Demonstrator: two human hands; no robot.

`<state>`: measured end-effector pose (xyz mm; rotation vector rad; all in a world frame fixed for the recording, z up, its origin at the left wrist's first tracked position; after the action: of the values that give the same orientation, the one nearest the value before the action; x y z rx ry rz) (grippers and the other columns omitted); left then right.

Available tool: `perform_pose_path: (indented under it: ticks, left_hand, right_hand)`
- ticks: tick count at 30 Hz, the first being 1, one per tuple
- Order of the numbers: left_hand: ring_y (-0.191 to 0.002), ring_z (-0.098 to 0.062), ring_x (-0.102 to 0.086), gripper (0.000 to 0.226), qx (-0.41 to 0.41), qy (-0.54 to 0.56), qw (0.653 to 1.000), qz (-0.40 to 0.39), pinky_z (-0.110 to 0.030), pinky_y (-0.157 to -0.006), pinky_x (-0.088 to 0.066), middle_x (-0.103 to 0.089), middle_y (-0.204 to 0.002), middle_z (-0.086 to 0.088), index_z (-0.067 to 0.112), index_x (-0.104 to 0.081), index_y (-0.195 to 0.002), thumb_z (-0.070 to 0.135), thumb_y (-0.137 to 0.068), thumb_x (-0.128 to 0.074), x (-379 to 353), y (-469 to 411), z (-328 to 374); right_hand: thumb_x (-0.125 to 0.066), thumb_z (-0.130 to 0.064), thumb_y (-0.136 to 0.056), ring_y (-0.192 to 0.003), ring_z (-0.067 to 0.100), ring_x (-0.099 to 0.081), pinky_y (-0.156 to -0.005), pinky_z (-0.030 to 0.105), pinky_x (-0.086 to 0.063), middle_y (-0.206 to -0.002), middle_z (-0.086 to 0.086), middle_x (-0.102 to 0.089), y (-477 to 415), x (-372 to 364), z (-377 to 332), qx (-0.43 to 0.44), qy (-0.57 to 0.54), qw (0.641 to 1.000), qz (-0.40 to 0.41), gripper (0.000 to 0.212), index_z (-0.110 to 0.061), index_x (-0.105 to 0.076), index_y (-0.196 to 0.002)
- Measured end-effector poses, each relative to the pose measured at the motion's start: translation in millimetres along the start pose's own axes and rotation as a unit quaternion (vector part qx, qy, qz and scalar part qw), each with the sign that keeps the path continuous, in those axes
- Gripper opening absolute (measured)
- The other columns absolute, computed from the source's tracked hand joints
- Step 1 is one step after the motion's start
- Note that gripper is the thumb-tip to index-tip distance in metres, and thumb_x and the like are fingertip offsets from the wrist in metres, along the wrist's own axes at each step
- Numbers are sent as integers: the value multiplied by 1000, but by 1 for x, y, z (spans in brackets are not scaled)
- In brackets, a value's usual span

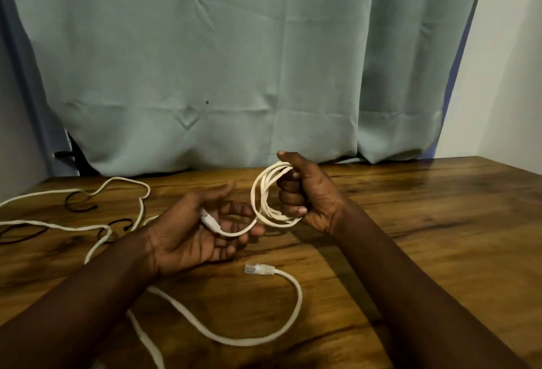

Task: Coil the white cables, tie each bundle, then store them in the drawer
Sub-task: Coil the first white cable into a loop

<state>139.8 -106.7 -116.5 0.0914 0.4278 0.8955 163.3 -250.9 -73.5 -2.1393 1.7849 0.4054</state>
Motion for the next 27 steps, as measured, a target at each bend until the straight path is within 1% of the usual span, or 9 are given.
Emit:
perform_pose_path:
  ticks: [2,5,9,12,14,16,19,22,27]
  left_hand:
    - [-73,-22,-60,66,-14,25,1000,8,-30,-58,-50,-71,-105,-20,0,-75,-108,58,-92,-47,7,-3,3]
    - [-76,-13,-56,50,-136,27,986,88,-29,-62,-44,-75,-113,-10,3,-76,-110,35,-103,-39,19,-2,23]
    - [-76,-4,-56,38,-351,-175,902,181,-22,-60,-43,-77,-114,3,24,-72,-115,4,-105,-42,12,16,50]
    - [-96,4,-62,35,-509,-453,696,226,-17,-82,-46,-73,-115,13,28,-62,-128,8,-105,-46,-21,43,61]
    - [-103,-11,-63,32,-532,-599,541,255,-26,-87,-47,-70,-115,4,21,-62,-130,21,-102,-48,-43,50,59]
    - [-102,-24,-63,38,-508,-675,471,255,-34,-81,-51,-70,-113,-3,18,-62,-129,37,-100,-48,-51,43,56]
    - [-99,-24,-64,54,-464,-739,436,221,-34,-75,-52,-70,-112,-2,19,-59,-133,57,-98,-43,-54,29,46]
    - [-109,-19,-62,59,-465,-743,455,155,-28,-87,-48,-68,-125,1,24,-55,-137,65,-98,-40,-59,27,36]
    - [-113,-12,-60,37,-476,-740,469,75,-16,-93,-37,-65,-128,1,25,-56,-134,39,-100,-53,-70,21,26]
  right_hand:
    - [-52,-36,-103,-29,6,-16,-33,11,-18,-43,-8,-20,2,5,-5,15,41,999,24,52,-24,-33,-55]
    - [-54,-35,-103,-30,7,-17,-36,11,-18,-45,-6,-22,7,16,-18,62,89,990,90,50,-22,-32,-60]
    - [-54,-27,-103,-30,7,-18,-36,11,-17,-45,-5,-24,7,29,-24,114,31,979,169,46,-21,-34,-62]
    - [-51,-23,-101,-27,6,-18,-33,10,-17,-42,-7,-22,2,36,-16,123,-77,969,202,43,-22,-31,-63]
    - [-46,-20,-101,-24,6,-18,-31,9,-18,-38,-7,-21,0,42,-9,119,-151,953,234,41,-21,-30,-63]
    - [-40,-16,-100,-23,7,-19,-29,9,-20,-40,-4,-23,-5,56,1,111,-202,936,267,37,-19,-32,-64]
    - [-39,-19,-96,-28,12,-30,-31,13,-27,-64,3,-33,-16,68,13,77,-194,931,299,19,-18,-45,-78]
    - [-39,-24,-100,-28,15,-40,-32,16,-33,-71,5,-38,-15,72,12,69,-190,935,291,22,-17,-48,-80]
    - [-40,-29,-104,-26,13,-47,-29,19,-39,-75,7,-45,-12,63,13,69,-190,939,279,23,-13,-52,-94]
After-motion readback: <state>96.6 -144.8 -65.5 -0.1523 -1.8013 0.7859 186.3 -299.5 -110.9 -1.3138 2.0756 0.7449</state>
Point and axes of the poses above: each hand's wrist, its own y-axis away from the middle knuckle, its own x-axis out of the back of the hand, z = x × y, the point moved 9 cm from there along -y, towards the middle knuckle
